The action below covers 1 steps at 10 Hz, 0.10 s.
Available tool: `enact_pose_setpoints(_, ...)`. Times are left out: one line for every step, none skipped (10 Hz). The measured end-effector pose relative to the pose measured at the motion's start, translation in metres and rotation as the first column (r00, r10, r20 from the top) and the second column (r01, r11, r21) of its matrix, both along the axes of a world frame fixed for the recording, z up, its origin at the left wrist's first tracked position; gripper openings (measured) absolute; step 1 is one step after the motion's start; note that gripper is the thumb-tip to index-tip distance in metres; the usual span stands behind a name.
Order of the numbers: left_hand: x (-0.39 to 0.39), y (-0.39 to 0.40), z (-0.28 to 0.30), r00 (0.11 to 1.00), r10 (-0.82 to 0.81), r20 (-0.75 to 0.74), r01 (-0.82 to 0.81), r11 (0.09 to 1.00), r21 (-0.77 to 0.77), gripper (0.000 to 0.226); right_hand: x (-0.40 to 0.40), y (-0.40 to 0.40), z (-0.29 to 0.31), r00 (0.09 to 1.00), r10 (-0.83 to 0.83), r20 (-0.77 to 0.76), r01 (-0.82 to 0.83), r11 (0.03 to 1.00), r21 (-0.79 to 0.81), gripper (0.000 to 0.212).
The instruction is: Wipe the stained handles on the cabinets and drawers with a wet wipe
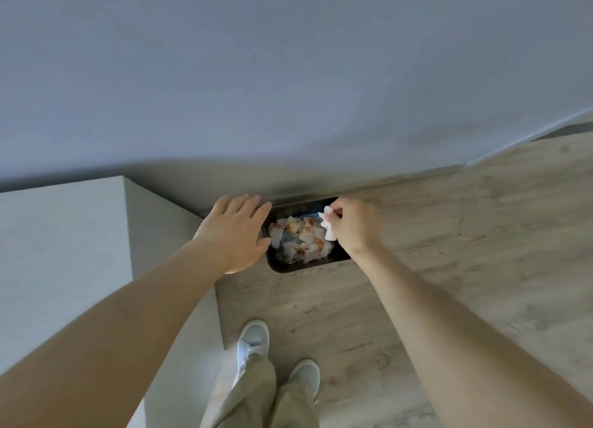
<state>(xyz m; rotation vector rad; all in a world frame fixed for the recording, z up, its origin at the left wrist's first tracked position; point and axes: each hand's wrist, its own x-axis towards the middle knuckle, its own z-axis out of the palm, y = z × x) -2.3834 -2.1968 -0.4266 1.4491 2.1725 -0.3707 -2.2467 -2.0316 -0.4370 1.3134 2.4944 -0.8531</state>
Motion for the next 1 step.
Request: enact_pose_setpoints(-0.0047, -0.0085, -0.0181, 1.0, -0.017, -0.004, 0.017, 0.998, -0.054, 0.065, -0.0042, -0.0025, -0.0233, 0.996, 0.048, 0.081, -0.047, 0.999, -0.015, 0.021)
